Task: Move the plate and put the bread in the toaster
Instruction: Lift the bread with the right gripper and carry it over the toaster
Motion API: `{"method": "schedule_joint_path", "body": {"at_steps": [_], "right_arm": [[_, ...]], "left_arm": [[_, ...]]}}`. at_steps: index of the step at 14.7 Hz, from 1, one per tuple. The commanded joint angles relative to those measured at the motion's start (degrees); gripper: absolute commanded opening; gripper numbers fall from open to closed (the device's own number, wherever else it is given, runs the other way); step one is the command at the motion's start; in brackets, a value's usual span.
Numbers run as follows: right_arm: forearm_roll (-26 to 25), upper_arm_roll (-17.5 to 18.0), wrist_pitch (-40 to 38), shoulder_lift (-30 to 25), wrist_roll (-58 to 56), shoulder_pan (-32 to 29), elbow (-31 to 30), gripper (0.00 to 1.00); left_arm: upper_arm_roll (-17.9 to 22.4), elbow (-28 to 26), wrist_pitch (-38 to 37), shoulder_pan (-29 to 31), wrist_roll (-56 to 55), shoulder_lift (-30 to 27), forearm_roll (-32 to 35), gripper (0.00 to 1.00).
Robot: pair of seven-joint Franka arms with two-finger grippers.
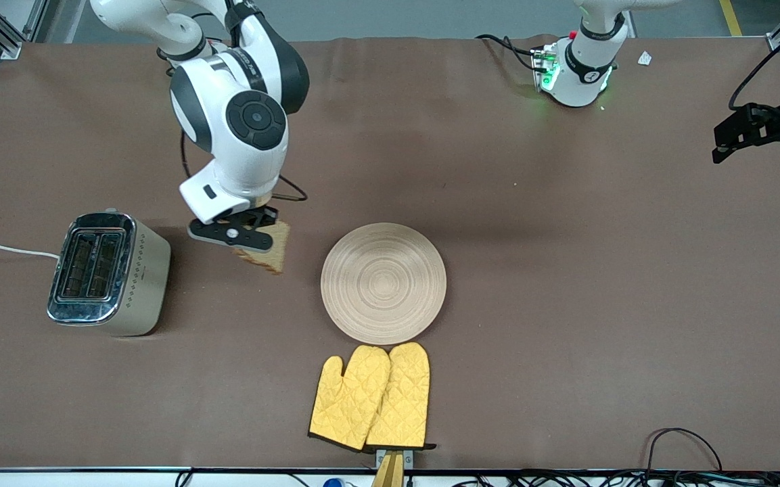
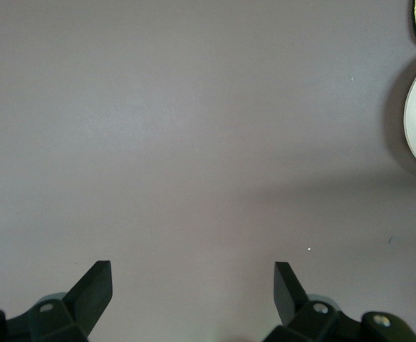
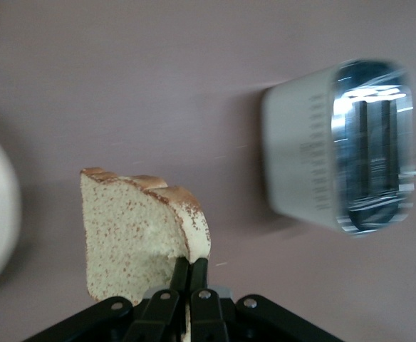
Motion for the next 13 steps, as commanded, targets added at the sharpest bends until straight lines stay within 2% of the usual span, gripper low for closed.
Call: {"method": "schedule_joint_path", "body": {"at_steps": [1, 3, 5, 9, 13], "right_arm": [[-8.85, -0.91, -4.18, -0.08, -5.16, -1.04, 0.47, 0.00], [-13.61, -1.96, -4.99, 0.01, -7.29, -2.53, 0.56, 0.00], [-16.07, -2.06, -4.99, 0.19, -8.26, -4.82, 0.65, 0.00], [-24.68, -2.15, -6.30, 0.71, -11.93, -7.98, -0.05, 0.01], [-28.56, -2.06, -5.70, 1.24, -15.20, -12.64, -1.28, 0.01]], "left_arm": [[-0.09, -2.98, 0.07, 0.14, -0.83, -4.14, -0.75, 1.00], [-1.31, -5.53, 0.59, -0.12, -3.19, -6.69, -0.84, 1.00], [-1.76, -5.54, 0.59, -0.21, -4.35, -6.70, -1.19, 1.00], [-1.14, -4.93, 0.50, 0.49, -4.44, -6.00, -4.62, 1.00], [-0.97, -4.75, 0.77, 0.93, -4.53, -4.86, -4.27, 1.00]]}}
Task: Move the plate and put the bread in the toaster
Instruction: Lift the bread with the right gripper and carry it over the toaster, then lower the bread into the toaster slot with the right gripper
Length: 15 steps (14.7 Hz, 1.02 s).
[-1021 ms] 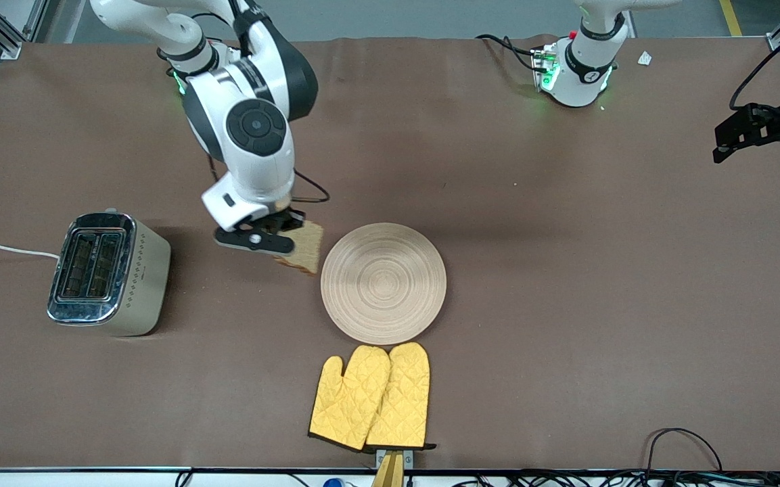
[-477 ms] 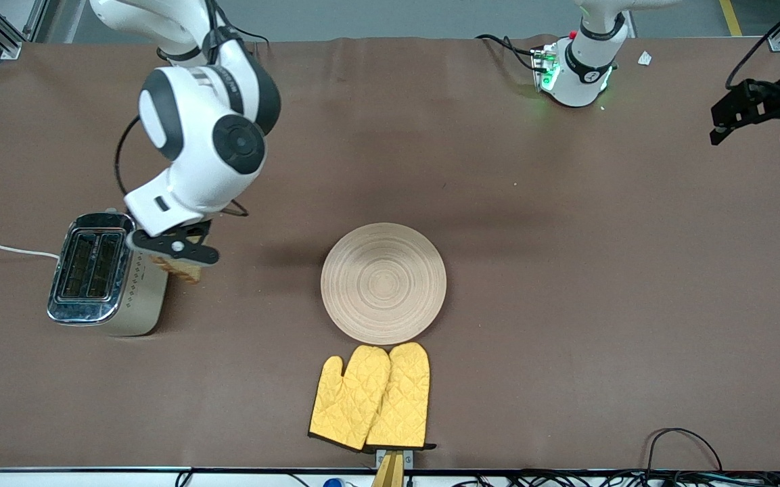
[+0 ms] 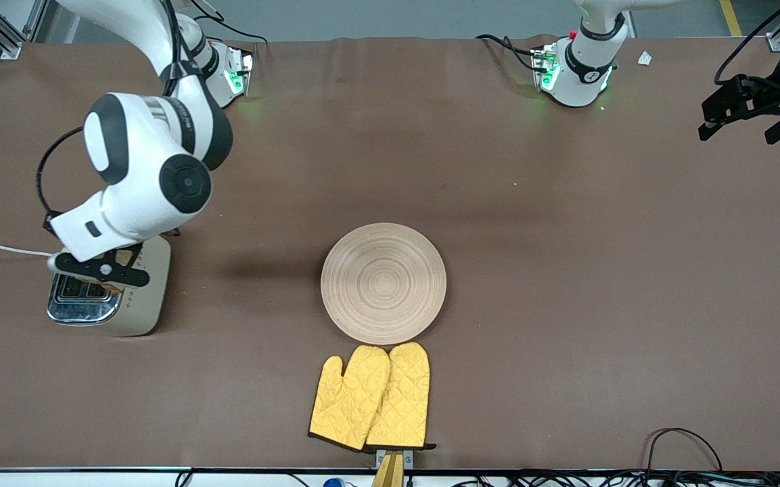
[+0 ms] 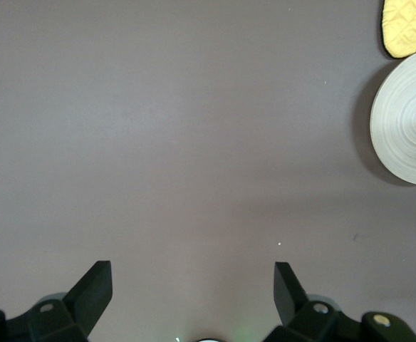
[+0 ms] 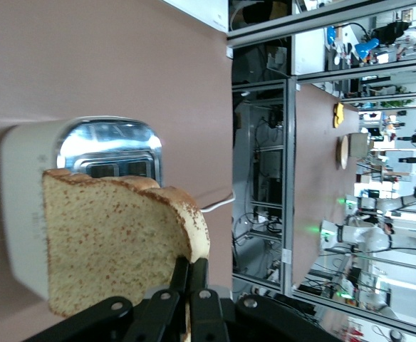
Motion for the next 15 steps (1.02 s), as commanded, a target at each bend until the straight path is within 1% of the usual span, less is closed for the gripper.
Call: {"method": "schedule_joint_path", "body": {"at_steps": [1, 4, 9, 15], "right_arm": [[-4.17, 0.68, 0.27, 0.36, -1.42, -3.16, -1.29, 0.01], [-4.63, 0.68, 1.32, 1.41, -1.50, -3.87, -3.40, 0.01], [-4.89, 0.68, 3.95, 2.74, -1.50, -4.13, -5.51, 0.02], [-6.21, 0.68, 4.22, 3.00, -1.59, -4.83, -5.51, 0.02]], "left_arm": [[0.09, -0.24, 1.46, 0.16, -0.60, 0.47, -0.21, 1.00], [0.09, 0.11, 1.91, 0.16, -2.97, 1.09, -0.12, 1.00], [0.00, 0.90, 1.91, -0.01, -2.80, 2.49, -0.03, 1.00], [0.00, 0.99, 1.82, -0.01, -2.37, 3.20, 0.14, 1.00]]}}
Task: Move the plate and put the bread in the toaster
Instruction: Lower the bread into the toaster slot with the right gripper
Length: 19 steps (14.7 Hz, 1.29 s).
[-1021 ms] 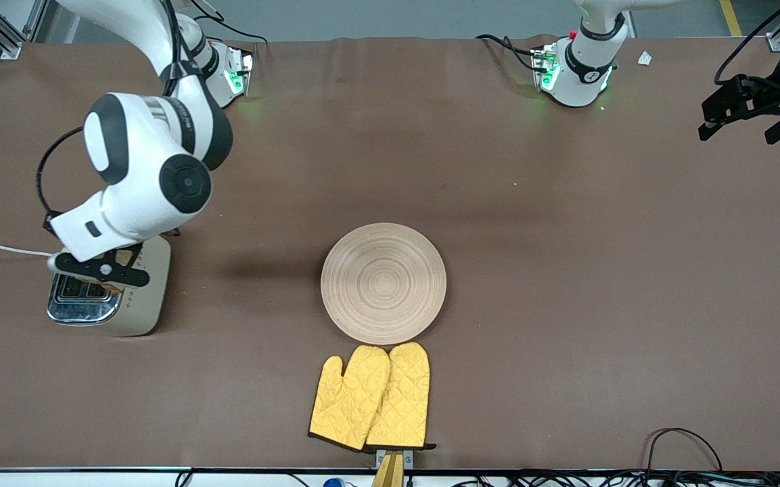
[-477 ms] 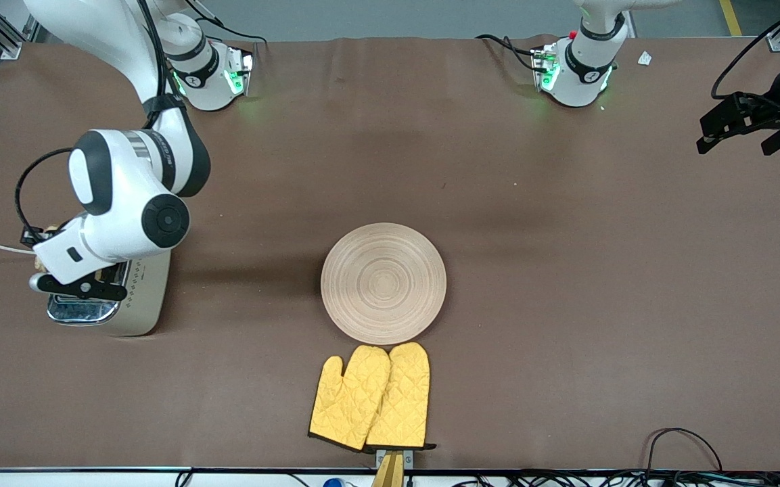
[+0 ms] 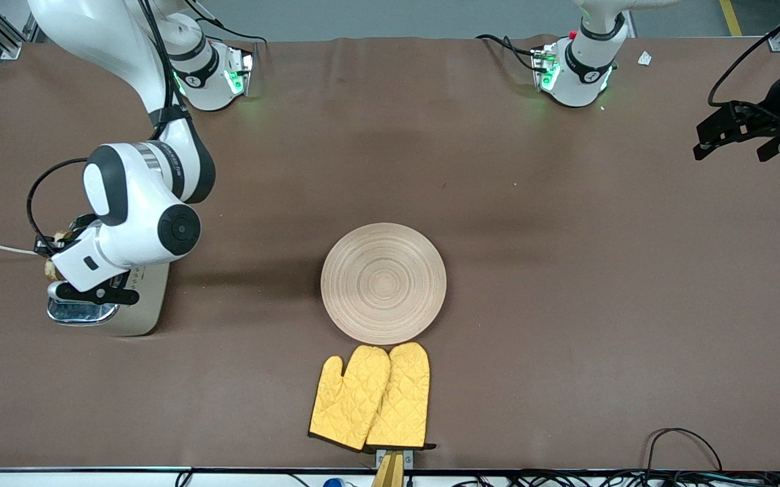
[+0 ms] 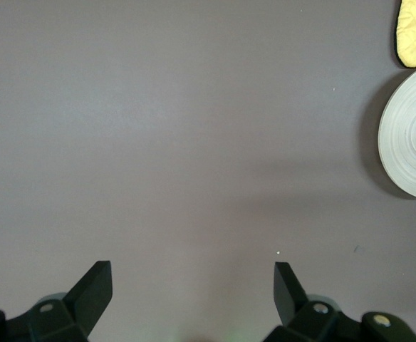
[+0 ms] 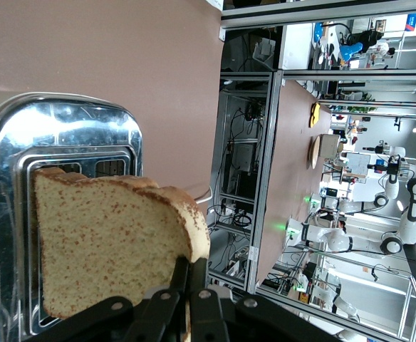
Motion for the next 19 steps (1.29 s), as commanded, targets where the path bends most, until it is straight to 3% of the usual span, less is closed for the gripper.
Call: {"method": "schedule_joint_path", "body": {"at_steps": [1, 3, 19], "right_arm": [[-1.63, 0.70, 0.38, -0.99, -0.18, -1.02, -0.96, 0.02], [-1.63, 0.70, 0.29, -0.99, -0.10, -1.11, -1.05, 0.02], [-1.28, 0.79, 3.89, 1.72, 0.61, -1.99, -4.21, 0.04]], "left_arm": [[-0.15, 1.68, -0.03, -0.05, -0.42, 1.10, 0.14, 1.00], [-0.07, 3.70, -0.20, -0.05, -0.59, 2.85, 0.05, 1.00], [-0.24, 3.88, -0.56, -0.05, -0.77, 2.86, 2.43, 1.00]]}}
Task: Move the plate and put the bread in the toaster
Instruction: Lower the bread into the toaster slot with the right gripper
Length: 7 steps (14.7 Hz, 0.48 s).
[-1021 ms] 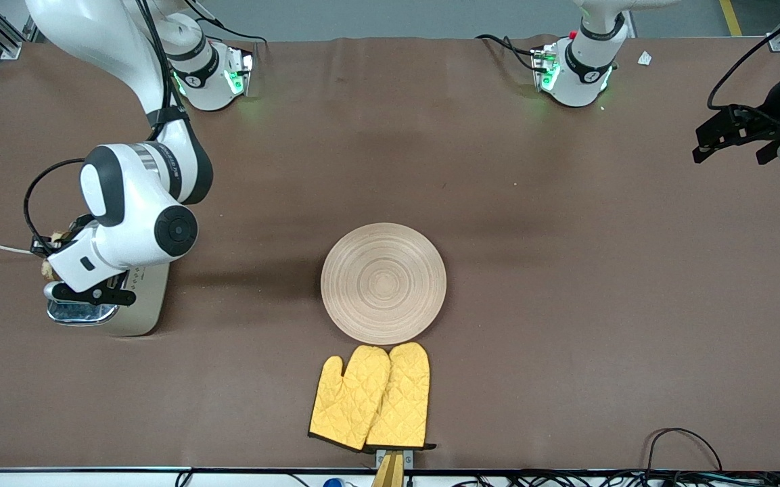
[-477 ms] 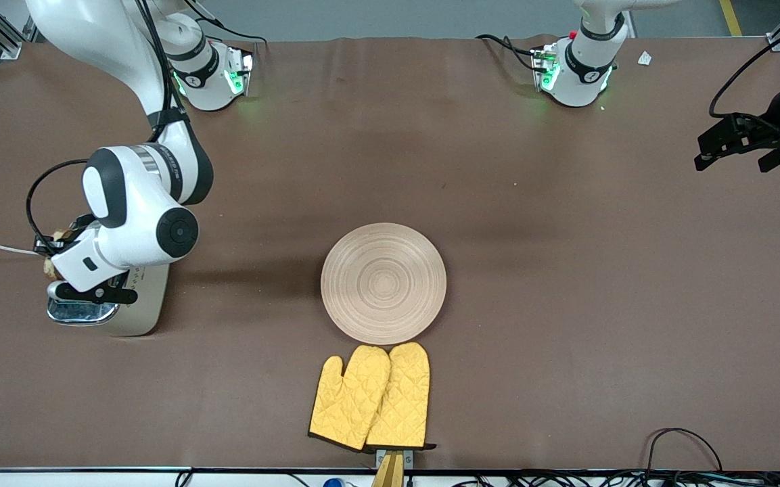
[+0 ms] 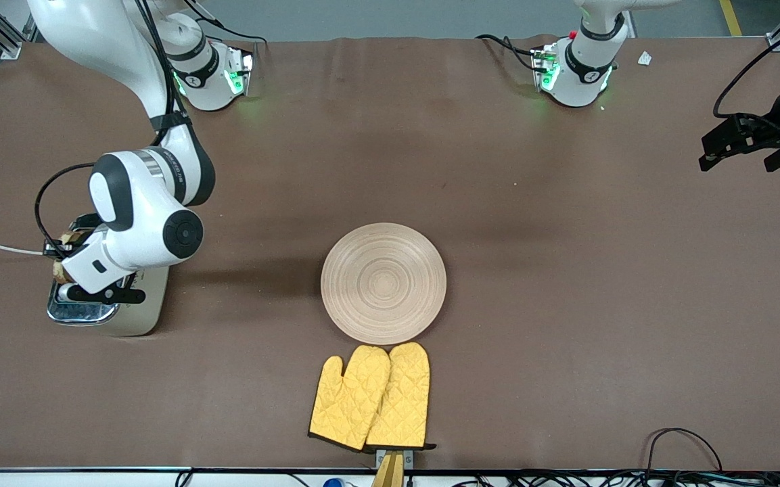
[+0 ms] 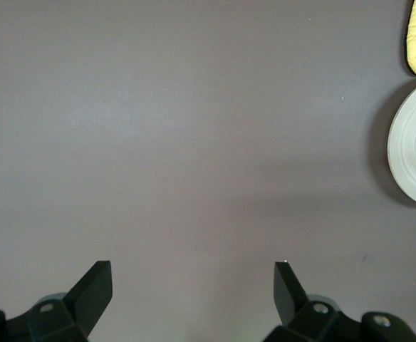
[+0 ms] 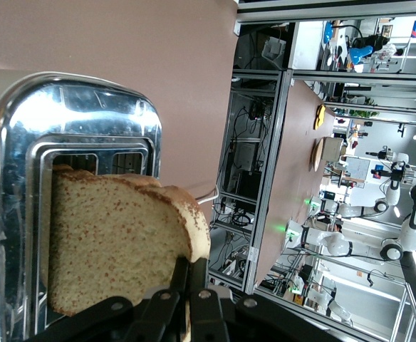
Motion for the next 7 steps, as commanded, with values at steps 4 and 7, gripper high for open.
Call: {"method": "schedule_joint_path", "body": {"at_steps": [4, 7], "right_arm": [[-0.53, 0.87, 4.53, 4.69, 2.53, -2.70, -1.32, 0.05], [0.95, 0.87, 7.60, 5.05, 2.27, -4.01, 0.60, 0.45]], "left_arm": [[-0.34, 1.21, -0.68, -0.13, -0.77, 0.32, 1.04, 1.00], [-0.34, 1.21, -0.59, -0.13, -0.77, 0.32, 1.04, 1.00]]}}
